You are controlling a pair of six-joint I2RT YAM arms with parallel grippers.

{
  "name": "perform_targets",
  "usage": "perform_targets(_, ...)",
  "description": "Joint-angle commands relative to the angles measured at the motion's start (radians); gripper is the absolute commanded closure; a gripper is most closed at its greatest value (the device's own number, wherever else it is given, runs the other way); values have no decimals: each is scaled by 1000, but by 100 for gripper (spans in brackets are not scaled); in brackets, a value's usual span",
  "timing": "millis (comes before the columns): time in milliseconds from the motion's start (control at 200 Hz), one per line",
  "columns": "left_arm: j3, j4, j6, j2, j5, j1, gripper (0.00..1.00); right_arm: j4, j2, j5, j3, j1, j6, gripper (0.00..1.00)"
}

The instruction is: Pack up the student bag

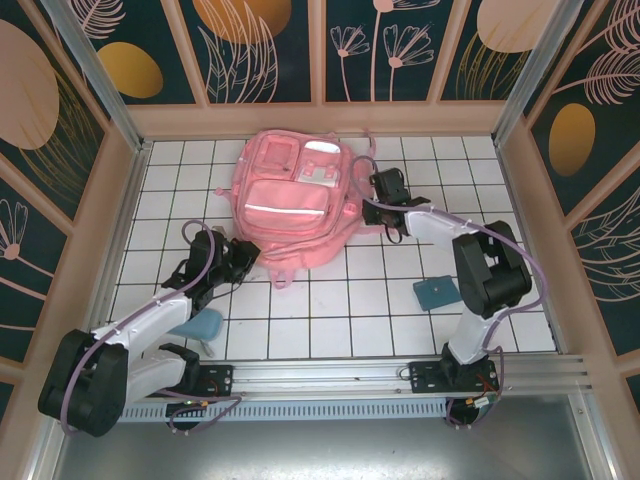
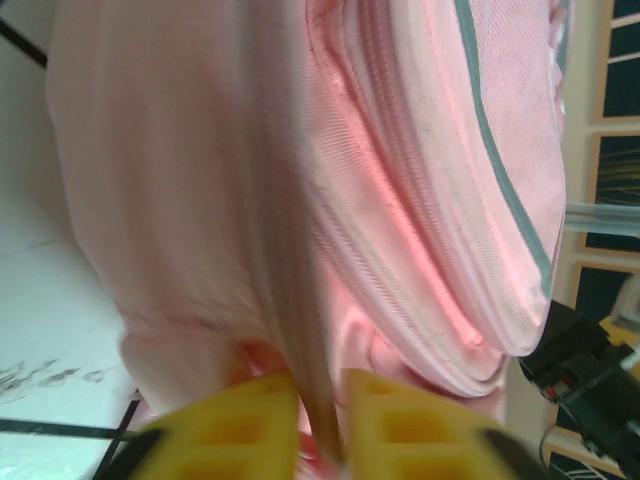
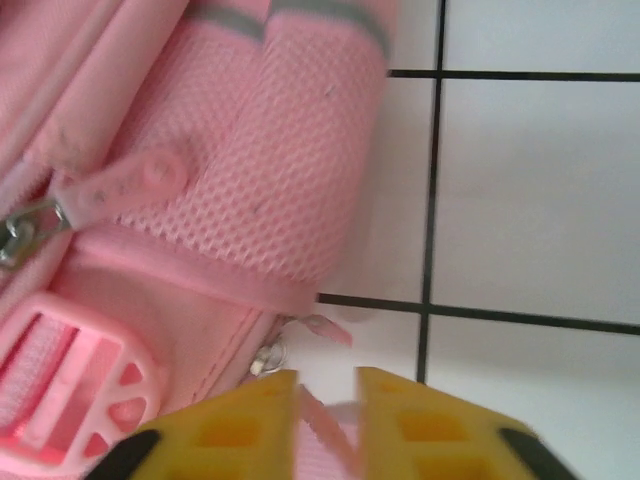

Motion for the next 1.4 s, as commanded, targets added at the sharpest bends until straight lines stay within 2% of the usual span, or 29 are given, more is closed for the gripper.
perform_targets(0,44,-95,78,-50,-30,9,44,-50,-140,-24,-45,-2,40,62)
perform_targets(45,59,-123,109,-55,-30,10,35,-65,-173,-49,-67,6,53,51)
perform_targets(125,99,-179,179,-52,-25,8,29,-86,-230,-116,-93,16,70,36)
perform_targets(265,193,-283,358,-37,-24,9,27,-99,-264,-234,-85,17,102,27)
perform_targets(450,332,-386,569,11,-30,-4,26,-73,-198,-377,-2,15,118,26)
perform_targets(531,407,-418,658,58,-37,-39,26,-73,-150,-387,42,13,126,27)
perform_targets(716,619,-519,805,241,-142,-145,29,-48,-81,-445,74,-50,141,30)
perform_targets(811,743,-579,871,359,-268,-231,30,-14,-69,-488,59,-88,142,29)
perform_targets(986,956,-721,951,595,-492,-360,30,17,-30,-532,69,-152,123,25)
perform_targets(1166,1104,-773,1005,780,-525,-406,32,31,-3,-543,90,-209,124,21)
perform_targets(1396,1232,-885,1055,911,-594,-416,42,34,15,-562,115,-232,115,21)
